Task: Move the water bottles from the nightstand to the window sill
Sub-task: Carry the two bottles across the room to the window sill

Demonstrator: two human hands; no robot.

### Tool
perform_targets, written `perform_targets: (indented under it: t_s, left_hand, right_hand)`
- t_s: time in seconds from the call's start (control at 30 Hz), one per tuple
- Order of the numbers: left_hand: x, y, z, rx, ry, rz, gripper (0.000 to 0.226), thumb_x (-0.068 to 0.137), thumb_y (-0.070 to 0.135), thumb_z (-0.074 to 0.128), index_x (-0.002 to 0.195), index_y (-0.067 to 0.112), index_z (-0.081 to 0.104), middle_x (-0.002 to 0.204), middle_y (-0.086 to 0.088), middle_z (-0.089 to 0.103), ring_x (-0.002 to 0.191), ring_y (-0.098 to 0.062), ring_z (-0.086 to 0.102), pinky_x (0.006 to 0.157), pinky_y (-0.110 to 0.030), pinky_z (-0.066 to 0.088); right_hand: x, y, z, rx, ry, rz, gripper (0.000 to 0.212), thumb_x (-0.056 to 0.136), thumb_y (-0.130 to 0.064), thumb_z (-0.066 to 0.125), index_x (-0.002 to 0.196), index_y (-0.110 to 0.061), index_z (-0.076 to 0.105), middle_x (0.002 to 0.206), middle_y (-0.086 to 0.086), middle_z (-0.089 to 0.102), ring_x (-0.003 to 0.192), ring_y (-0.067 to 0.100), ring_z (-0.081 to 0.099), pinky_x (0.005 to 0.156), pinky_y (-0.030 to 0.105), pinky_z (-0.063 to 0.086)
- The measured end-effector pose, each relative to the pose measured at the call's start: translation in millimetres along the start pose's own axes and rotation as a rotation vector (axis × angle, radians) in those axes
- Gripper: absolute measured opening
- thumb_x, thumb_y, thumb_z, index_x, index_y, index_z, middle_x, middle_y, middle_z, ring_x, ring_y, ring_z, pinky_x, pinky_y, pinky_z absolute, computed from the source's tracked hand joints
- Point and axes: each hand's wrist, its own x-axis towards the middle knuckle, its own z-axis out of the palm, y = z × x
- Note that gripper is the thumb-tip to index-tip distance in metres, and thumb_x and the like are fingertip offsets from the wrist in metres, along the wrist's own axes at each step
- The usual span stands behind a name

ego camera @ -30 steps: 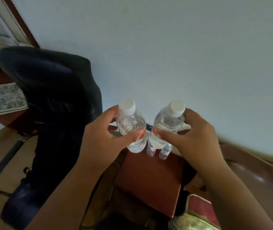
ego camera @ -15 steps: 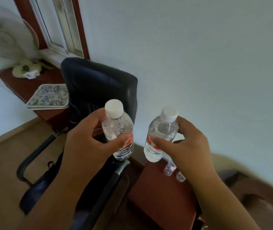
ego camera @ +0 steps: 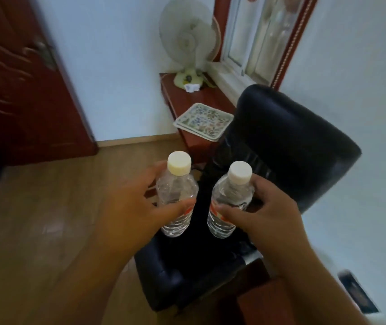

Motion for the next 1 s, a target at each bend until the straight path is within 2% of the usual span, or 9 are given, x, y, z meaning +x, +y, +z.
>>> perform_targets:
  t_s: [0.23, 0.33, 0.43, 0.5, 0.57, 0.63, 0.83, 0.93, 1.0]
  left_hand:
    - [-64.1, -15.5, -69.1, 0.239, 0.328, -0.256, 0.076, 0.067, 0.064, 0.078, 0.136, 0.049, 0.05, 0.116, 0.038, 0.061, 0.11, 0.012, 0.06, 0.09, -0.019, 0.053]
    - [-100.0, -6.0, -86.2, 0.382, 0.485, -0.365, 0.08, 0.068, 0.065, 0.078, 0.14, 0.041, 0.053, 0.126, 0.027, 0.063, 0.11, 0.012, 0.061, 0.089, -0.013, 0.052]
    - [-137.5, 9.0, -88.3, 0.482, 0.618, -0.482, 0.083, 0.068, 0.065, 0.076, 0.141, 0.035, 0.053, 0.125, 0.024, 0.062, 0.108, 0.01, 0.061, 0.086, -0.009, 0.051]
    - [-163.2, 19.9, -84.5, 0.542, 0.685, -0.555, 0.082, 0.069, 0.063, 0.076, 0.141, 0.035, 0.051, 0.123, 0.027, 0.06, 0.106, 0.009, 0.062, 0.084, -0.011, 0.051]
    - [-189.0, 31.0, -78.1, 0.575, 0.759, -0.613, 0.079, 0.069, 0.062, 0.079, 0.14, 0.038, 0.052, 0.119, 0.031, 0.061, 0.106, 0.01, 0.062, 0.083, -0.01, 0.05]
    - [-213.8, 43.0, -70.2, 0.593, 0.843, -0.668, 0.078, 0.068, 0.061, 0.082, 0.137, 0.037, 0.056, 0.116, 0.035, 0.062, 0.105, 0.011, 0.063, 0.084, -0.01, 0.051]
    - [-274.2, 78.1, -50.7, 0.601, 1.031, -0.808, 0.077, 0.065, 0.065, 0.084, 0.134, 0.04, 0.06, 0.112, 0.031, 0.069, 0.104, 0.009, 0.065, 0.089, -0.027, 0.058]
    - [-296.7, 91.9, -46.4, 0.592, 1.135, -0.829, 0.077, 0.064, 0.066, 0.084, 0.133, 0.044, 0.059, 0.11, 0.036, 0.067, 0.101, 0.013, 0.064, 0.087, -0.017, 0.055]
    - [-311.6, 98.4, -45.3, 0.59, 1.193, -0.837, 0.077, 0.063, 0.066, 0.083, 0.133, 0.045, 0.058, 0.11, 0.04, 0.065, 0.1, 0.014, 0.064, 0.088, -0.012, 0.053]
  right_hand:
    - [42.2, -40.4, 87.0, 0.102, -0.388, -0.225, 0.061, 0.065, -0.033, 0.092, 0.12, -0.041, 0.065, 0.104, -0.032, 0.068, 0.093, -0.015, 0.062, 0.073, -0.002, 0.042]
    - [44.3, -57.6, 118.3, 0.111, -0.565, -0.292, 0.067, 0.062, -0.04, 0.091, 0.123, -0.041, 0.062, 0.108, -0.03, 0.067, 0.097, -0.015, 0.061, 0.072, 0.0, 0.045]
    - [39.3, -68.7, 146.5, 0.105, -0.725, -0.357, 0.05, 0.062, -0.047, 0.088, 0.105, -0.04, 0.063, 0.096, -0.035, 0.066, 0.09, -0.014, 0.062, 0.064, 0.001, 0.045]
    - [29.9, -74.7, 163.0, 0.053, -0.83, -0.399, 0.054, 0.061, -0.055, 0.085, 0.106, -0.038, 0.062, 0.093, -0.032, 0.065, 0.091, -0.011, 0.063, 0.06, 0.005, 0.045]
    - [16.1, -79.0, 175.1, 0.055, -0.947, -0.414, 0.071, 0.06, -0.057, 0.086, 0.123, -0.039, 0.058, 0.109, -0.027, 0.066, 0.104, -0.003, 0.062, 0.08, 0.018, 0.052]
    - [-0.9, -85.7, 181.5, 0.064, -1.048, -0.437, 0.078, 0.06, -0.058, 0.086, 0.13, -0.045, 0.053, 0.117, -0.025, 0.065, 0.109, -0.001, 0.061, 0.087, 0.031, 0.054]
    - [-53.5, -110.9, 193.5, 0.039, -1.197, -0.677, 0.074, 0.062, -0.067, 0.081, 0.127, -0.05, 0.051, 0.109, -0.032, 0.061, 0.099, -0.012, 0.054, 0.068, 0.012, 0.037]
    - [-78.8, -122.3, 196.3, 0.07, -1.245, -0.773, 0.077, 0.06, -0.073, 0.078, 0.129, -0.055, 0.046, 0.096, -0.047, 0.054, 0.092, -0.025, 0.05, 0.066, 0.006, 0.032]
    - [-94.6, -129.1, 199.8, 0.085, -1.279, -0.809, 0.077, 0.06, -0.075, 0.076, 0.128, -0.054, 0.048, 0.097, -0.051, 0.053, 0.094, -0.028, 0.049, 0.066, 0.005, 0.035]
